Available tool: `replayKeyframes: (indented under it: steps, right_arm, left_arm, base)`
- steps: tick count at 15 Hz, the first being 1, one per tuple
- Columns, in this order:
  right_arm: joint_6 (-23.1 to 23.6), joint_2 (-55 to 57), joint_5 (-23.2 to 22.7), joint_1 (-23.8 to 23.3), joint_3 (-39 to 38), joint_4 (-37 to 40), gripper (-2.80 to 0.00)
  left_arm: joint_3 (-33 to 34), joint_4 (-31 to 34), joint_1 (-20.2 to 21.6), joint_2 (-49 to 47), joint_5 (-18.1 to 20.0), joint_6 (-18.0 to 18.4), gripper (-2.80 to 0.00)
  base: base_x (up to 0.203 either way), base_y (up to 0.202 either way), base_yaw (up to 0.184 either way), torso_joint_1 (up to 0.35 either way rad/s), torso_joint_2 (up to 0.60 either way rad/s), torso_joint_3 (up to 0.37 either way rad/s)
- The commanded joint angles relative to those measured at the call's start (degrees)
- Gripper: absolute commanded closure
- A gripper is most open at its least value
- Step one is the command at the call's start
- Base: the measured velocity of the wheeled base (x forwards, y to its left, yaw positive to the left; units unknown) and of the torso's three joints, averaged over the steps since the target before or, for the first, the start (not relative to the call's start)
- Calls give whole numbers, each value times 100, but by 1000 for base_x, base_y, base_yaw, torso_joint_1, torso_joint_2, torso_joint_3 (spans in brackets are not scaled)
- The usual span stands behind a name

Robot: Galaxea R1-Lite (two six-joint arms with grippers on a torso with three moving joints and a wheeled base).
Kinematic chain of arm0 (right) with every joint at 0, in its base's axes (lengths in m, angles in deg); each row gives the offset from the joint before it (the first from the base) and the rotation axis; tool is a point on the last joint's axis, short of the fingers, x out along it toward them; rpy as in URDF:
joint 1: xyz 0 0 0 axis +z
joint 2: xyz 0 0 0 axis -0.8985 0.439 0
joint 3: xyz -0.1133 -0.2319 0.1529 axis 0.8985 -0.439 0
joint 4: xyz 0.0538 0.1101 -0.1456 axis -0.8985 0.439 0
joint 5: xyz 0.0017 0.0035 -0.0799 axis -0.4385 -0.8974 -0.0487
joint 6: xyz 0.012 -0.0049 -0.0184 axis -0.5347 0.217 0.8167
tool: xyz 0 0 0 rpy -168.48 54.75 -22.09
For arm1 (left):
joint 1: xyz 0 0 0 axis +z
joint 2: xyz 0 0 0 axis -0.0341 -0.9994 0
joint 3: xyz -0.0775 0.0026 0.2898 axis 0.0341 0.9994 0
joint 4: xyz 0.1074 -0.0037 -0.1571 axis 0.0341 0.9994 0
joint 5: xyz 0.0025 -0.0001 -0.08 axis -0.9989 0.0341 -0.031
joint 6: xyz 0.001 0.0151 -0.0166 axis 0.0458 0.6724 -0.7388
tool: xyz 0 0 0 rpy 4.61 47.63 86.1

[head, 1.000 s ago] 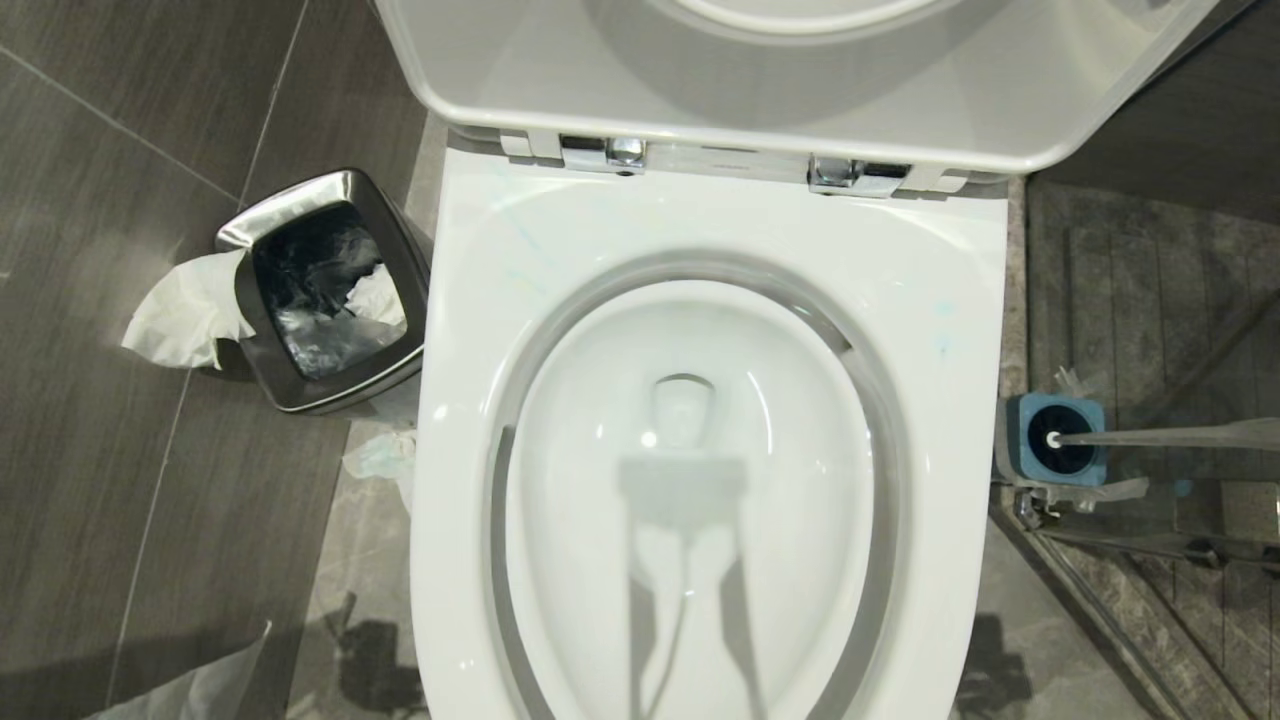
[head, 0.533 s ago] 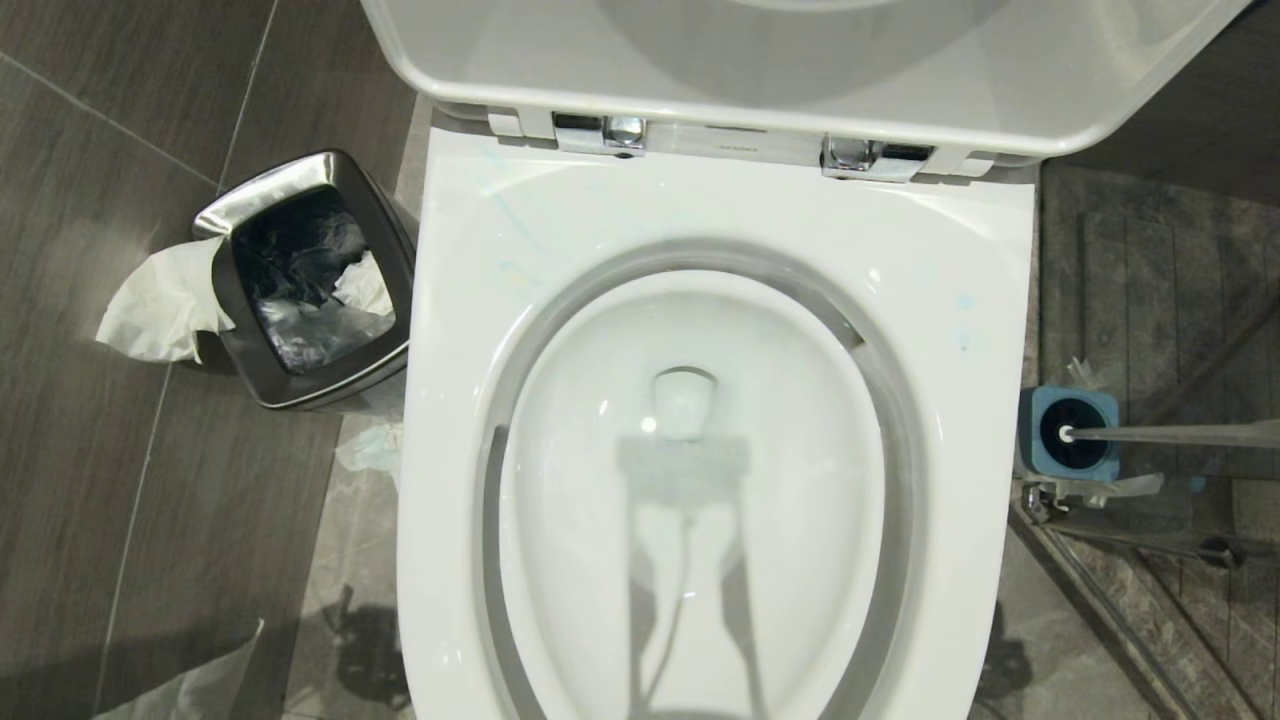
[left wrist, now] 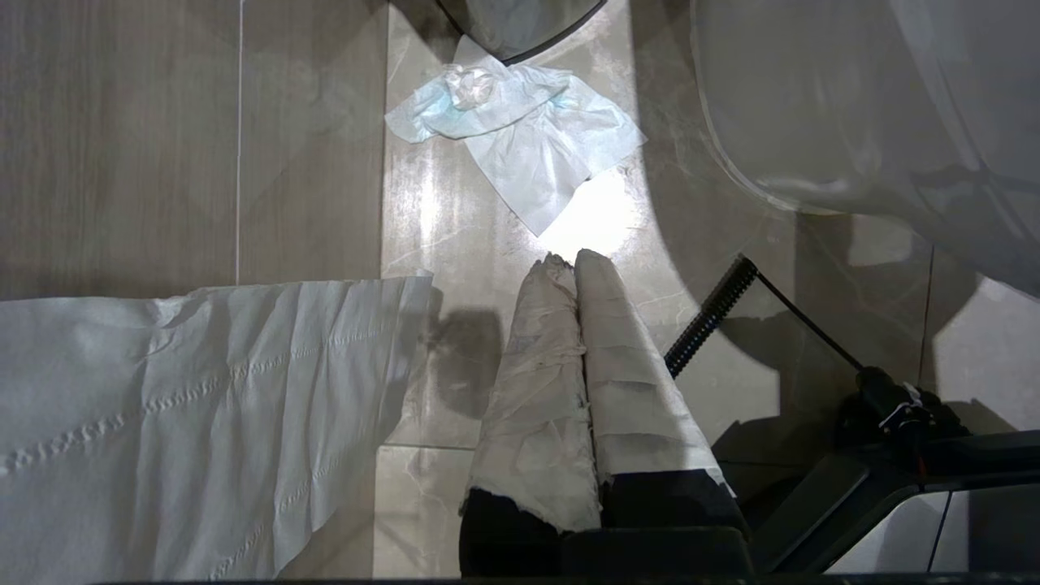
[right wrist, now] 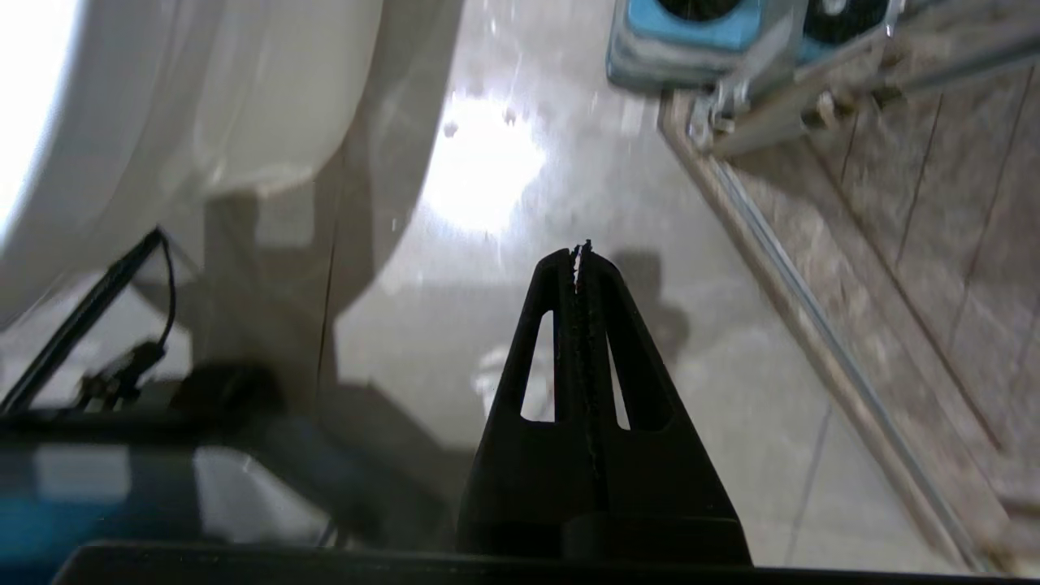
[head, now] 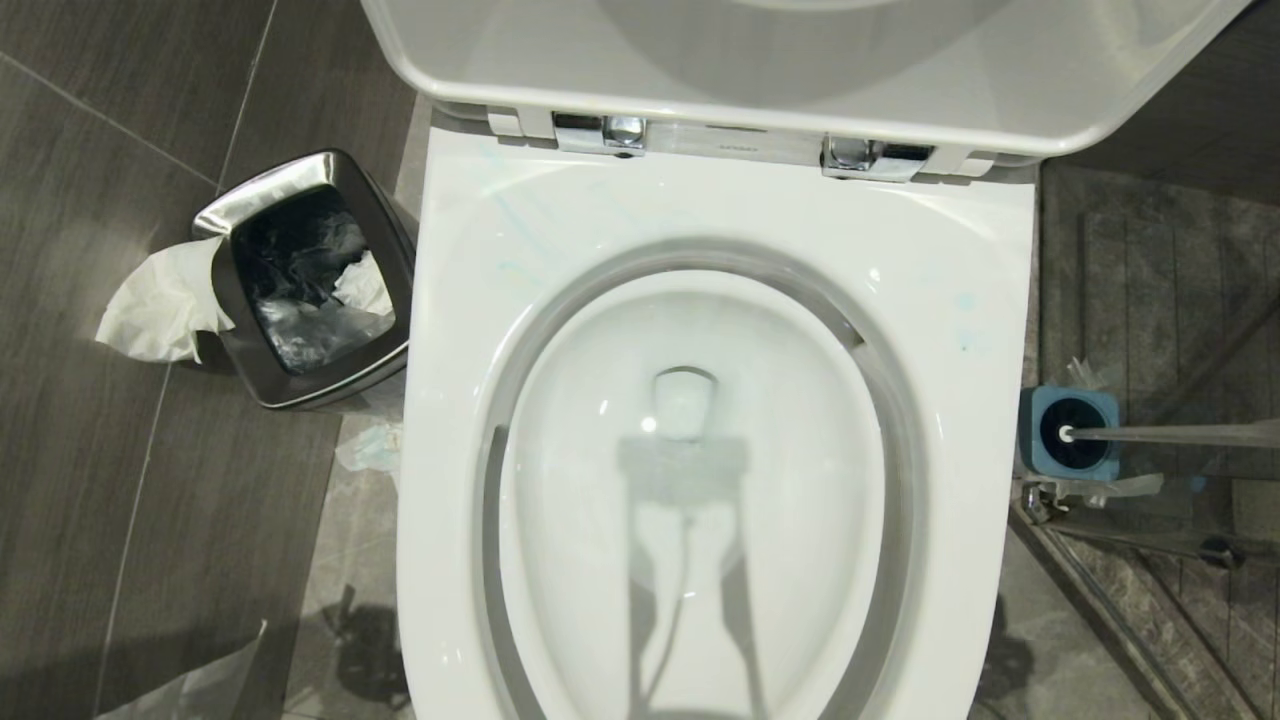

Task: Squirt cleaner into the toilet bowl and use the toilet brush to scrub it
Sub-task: Pour in the cleaning agent

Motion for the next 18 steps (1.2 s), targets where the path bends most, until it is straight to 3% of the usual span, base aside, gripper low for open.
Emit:
replayKeyframes:
  steps: [1,8,11,14,18]
  right_arm:
    - [0,340,-8,2,439,517,0]
    - [38,2523,38,4,1755,965,0]
    - [241,3534,79,0,1862,772,0]
    - [336,4939,105,0,1769,-683,0]
    - [624,6683,-95,2,1061,-4153,0]
  left_arm:
    - [18,9,0,0,3,-7,0]
    - [18,0,0,0,-6,-95,0]
    - [18,-8,0,0,-15,-161,0]
    - [18,-8,0,0,-23,-161,0]
    - [18,-8,0,0,-23,-165,0]
  base:
    - [0,0,0,0,0,0]
    - [0,0,0,0,0,0]
    - [0,0,0,0,0,0]
    - [0,0,0,0,0,0]
    - [0,0,0,0,0,0]
